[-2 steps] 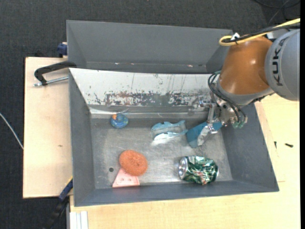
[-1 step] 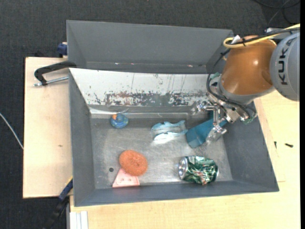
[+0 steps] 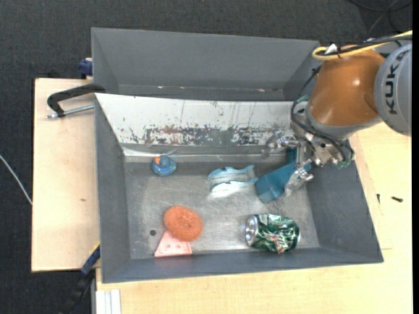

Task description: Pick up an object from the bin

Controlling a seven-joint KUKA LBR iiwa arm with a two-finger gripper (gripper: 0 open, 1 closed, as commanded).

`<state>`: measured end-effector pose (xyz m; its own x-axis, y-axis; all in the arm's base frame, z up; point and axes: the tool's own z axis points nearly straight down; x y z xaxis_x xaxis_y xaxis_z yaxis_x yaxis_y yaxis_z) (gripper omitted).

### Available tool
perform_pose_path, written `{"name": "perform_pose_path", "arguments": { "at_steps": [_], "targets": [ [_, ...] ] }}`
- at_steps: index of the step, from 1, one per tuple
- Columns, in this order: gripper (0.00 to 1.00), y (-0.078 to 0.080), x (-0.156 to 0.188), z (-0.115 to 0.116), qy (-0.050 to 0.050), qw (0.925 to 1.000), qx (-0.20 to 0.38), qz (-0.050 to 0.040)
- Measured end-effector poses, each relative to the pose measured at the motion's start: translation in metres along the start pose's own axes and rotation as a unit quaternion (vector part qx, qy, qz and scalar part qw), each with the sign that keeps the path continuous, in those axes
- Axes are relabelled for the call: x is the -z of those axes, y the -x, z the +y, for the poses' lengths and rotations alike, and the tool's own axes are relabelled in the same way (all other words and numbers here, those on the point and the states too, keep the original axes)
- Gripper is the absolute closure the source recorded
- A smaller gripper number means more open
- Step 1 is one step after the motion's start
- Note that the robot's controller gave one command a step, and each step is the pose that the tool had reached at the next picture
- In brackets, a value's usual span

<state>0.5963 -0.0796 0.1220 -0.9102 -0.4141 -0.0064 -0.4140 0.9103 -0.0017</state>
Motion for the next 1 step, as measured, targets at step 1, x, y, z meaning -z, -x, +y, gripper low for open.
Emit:
{"name": "perform_pose_path", "arguments": {
  "at_steps": [1],
  "targets": [
    [0.0, 0.0, -0.0171, -0.0051, 0.002, 0.9998, -0.018, 0.0078]
  ]
}}
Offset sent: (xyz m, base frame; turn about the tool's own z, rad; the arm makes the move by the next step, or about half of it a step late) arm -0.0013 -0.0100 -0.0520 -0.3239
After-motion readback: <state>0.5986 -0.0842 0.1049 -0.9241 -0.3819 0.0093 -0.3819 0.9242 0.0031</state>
